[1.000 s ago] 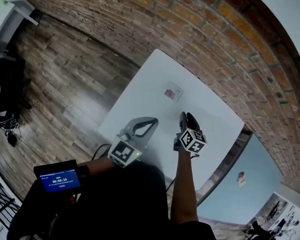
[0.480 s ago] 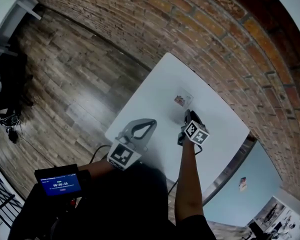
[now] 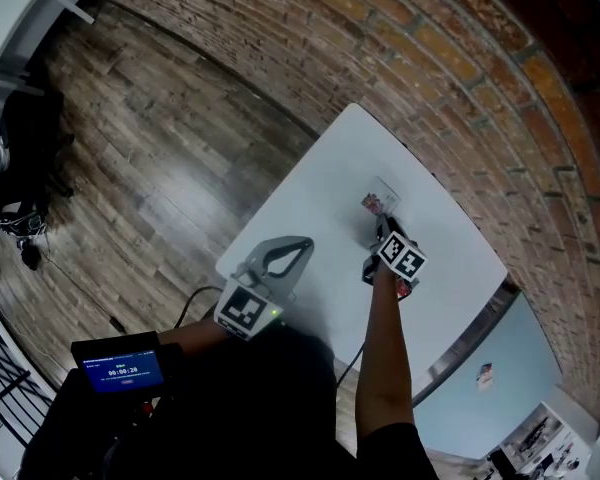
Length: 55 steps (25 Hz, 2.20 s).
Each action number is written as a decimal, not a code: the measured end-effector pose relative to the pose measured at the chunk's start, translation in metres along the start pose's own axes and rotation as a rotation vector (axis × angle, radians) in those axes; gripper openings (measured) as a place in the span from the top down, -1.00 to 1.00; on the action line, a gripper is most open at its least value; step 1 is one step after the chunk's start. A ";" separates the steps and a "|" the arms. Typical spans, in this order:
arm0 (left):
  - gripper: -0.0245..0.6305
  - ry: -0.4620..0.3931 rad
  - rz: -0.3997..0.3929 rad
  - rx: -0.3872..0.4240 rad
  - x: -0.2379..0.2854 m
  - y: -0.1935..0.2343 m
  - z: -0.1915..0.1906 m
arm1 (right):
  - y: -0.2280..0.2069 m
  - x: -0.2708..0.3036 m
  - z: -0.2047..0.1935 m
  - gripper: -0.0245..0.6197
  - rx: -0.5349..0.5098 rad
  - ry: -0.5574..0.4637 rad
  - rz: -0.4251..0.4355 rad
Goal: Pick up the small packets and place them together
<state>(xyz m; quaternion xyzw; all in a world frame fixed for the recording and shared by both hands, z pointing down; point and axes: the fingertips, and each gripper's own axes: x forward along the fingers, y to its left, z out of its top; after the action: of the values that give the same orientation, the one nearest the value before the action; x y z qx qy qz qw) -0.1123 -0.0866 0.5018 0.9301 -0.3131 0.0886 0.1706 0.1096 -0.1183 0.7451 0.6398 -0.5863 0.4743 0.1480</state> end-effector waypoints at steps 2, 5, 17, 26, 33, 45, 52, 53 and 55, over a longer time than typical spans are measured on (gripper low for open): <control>0.93 0.001 0.013 -0.011 -0.001 0.003 -0.001 | -0.001 0.000 0.000 0.58 0.023 0.000 -0.008; 0.93 0.002 0.030 -0.006 -0.002 0.008 0.001 | 0.000 -0.002 0.001 0.62 0.025 0.006 -0.007; 0.93 0.023 0.042 -0.031 -0.001 0.007 -0.002 | 0.020 0.004 0.001 0.67 0.108 0.028 0.097; 0.93 0.026 0.065 -0.050 -0.004 0.013 -0.008 | 0.021 0.003 0.005 0.89 0.088 0.012 0.099; 0.93 0.015 0.041 -0.013 0.001 0.010 -0.005 | 0.040 -0.038 0.012 0.90 -0.197 -0.025 0.082; 0.92 0.048 -0.072 0.095 0.022 -0.062 -0.012 | 0.059 -0.144 0.016 0.90 -0.407 -0.144 0.203; 0.69 0.083 -0.139 0.100 0.047 -0.108 -0.024 | 0.054 -0.210 0.002 0.90 -0.621 -0.149 0.216; 0.60 0.086 -0.155 0.112 0.051 -0.114 -0.024 | 0.052 -0.217 0.003 0.90 -0.651 -0.151 0.218; 0.50 0.095 -0.178 0.154 0.058 -0.124 -0.025 | 0.049 -0.231 0.001 0.90 -0.708 -0.150 0.223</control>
<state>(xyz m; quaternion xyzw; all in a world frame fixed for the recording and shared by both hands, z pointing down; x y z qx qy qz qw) 0.0081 -0.0167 0.5084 0.9592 -0.2133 0.1409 0.1207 0.0981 0.0088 0.5461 0.5142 -0.7893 0.2072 0.2639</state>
